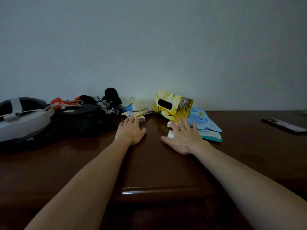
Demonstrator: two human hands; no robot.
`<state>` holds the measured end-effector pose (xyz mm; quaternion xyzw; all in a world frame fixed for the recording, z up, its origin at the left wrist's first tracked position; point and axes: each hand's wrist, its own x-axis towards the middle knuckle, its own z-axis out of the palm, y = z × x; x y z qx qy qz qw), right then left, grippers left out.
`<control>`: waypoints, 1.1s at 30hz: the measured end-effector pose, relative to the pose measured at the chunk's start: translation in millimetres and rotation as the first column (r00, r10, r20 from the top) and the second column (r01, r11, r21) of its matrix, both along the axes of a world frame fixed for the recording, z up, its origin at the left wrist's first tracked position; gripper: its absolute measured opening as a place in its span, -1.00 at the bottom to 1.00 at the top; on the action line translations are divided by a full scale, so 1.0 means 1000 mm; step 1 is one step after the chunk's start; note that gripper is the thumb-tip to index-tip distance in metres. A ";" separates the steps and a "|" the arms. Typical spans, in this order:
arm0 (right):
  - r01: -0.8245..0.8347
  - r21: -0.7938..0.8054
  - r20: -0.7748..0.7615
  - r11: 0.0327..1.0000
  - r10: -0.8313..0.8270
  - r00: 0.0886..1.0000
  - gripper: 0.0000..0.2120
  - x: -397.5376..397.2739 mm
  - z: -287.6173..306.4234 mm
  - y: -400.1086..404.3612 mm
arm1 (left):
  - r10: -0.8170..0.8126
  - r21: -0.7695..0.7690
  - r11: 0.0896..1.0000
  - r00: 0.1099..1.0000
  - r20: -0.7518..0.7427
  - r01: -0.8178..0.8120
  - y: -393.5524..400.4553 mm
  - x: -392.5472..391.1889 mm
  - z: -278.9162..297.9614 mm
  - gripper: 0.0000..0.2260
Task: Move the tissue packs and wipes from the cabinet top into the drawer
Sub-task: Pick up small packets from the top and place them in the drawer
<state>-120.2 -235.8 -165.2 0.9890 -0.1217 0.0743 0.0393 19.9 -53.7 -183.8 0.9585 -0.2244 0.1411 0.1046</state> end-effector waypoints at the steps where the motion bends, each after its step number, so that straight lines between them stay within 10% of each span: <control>1: 0.028 0.033 -0.018 0.999 -0.027 0.999 -0.08 0.009 -0.001 -0.004 | -0.007 0.008 1.000 1.000 -0.015 0.007 -0.003 0.008 -0.001 -0.38; 16: 0.027 -0.104 0.064 0.994 -0.021 0.998 -0.13 0.022 -0.004 -0.003 | 0.064 0.174 0.981 0.990 0.129 -0.087 -0.009 0.032 0.002 -0.25; 20: 0.022 -0.059 0.124 0.998 -0.015 0.992 -0.22 0.017 -0.006 -0.001 | 0.029 0.052 0.998 0.998 -0.049 -0.027 -0.005 0.027 0.003 -0.35; 27: 0.030 0.043 0.140 0.999 -0.036 0.990 -0.24 0.016 -0.006 0.001 | 0.013 -0.010 1.000 0.974 0.227 -0.012 0.001 0.015 0.007 -0.55; 33: 0.032 0.052 0.141 0.998 -0.039 0.989 -0.26 0.016 -0.007 0.002 | 0.091 -0.129 0.987 0.993 -0.073 -0.100 0.001 0.036 0.000 -0.08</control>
